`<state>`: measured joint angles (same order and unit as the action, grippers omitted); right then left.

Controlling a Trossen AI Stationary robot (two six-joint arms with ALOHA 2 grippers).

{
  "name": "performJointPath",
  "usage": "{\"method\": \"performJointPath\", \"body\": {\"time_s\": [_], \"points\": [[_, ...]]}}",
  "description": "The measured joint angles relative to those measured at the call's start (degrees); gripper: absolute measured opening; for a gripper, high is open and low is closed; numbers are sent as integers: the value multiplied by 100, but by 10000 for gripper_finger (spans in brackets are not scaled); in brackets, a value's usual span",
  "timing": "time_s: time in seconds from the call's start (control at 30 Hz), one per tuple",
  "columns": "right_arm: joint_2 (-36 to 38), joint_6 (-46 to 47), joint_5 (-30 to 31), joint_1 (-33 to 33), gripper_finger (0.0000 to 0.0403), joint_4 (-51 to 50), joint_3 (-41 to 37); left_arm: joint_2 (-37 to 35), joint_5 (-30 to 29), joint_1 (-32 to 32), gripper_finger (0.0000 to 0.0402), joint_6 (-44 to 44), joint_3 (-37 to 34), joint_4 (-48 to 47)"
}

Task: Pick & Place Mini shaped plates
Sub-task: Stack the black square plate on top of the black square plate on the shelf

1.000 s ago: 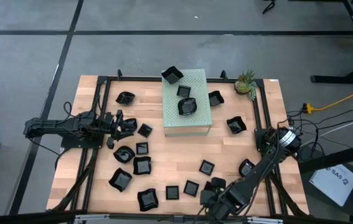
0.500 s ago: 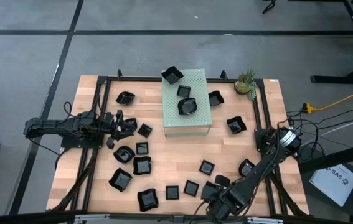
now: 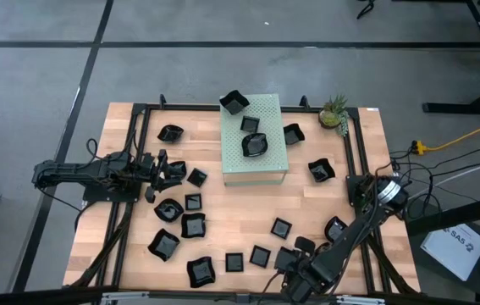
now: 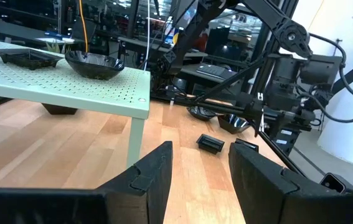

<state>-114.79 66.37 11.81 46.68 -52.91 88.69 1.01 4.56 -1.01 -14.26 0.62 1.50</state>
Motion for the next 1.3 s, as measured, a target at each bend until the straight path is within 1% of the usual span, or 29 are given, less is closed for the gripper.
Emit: {"method": "performJointPath", "body": {"time_s": [0.2,0.3,0.57,0.87,0.97,1.3], "points": [[-147,-93,18,4,166,346,2,0,2,2,152,0,0,0],[-219,-232,22,0,166,376,2,-1,1,0,152,0,0,0],[-520,-257,24,0,166,403,2,0,0,0,152,0,0,0],[-554,-363,364,-9,163,370,2,-1,2,0,152,0,-2,0],[-554,-361,367,-13,150,291,2,-2,0,2,152,0,0,0],[-554,-343,367,-45,83,221,2,-1,1,1,152,0,0,0]]}}
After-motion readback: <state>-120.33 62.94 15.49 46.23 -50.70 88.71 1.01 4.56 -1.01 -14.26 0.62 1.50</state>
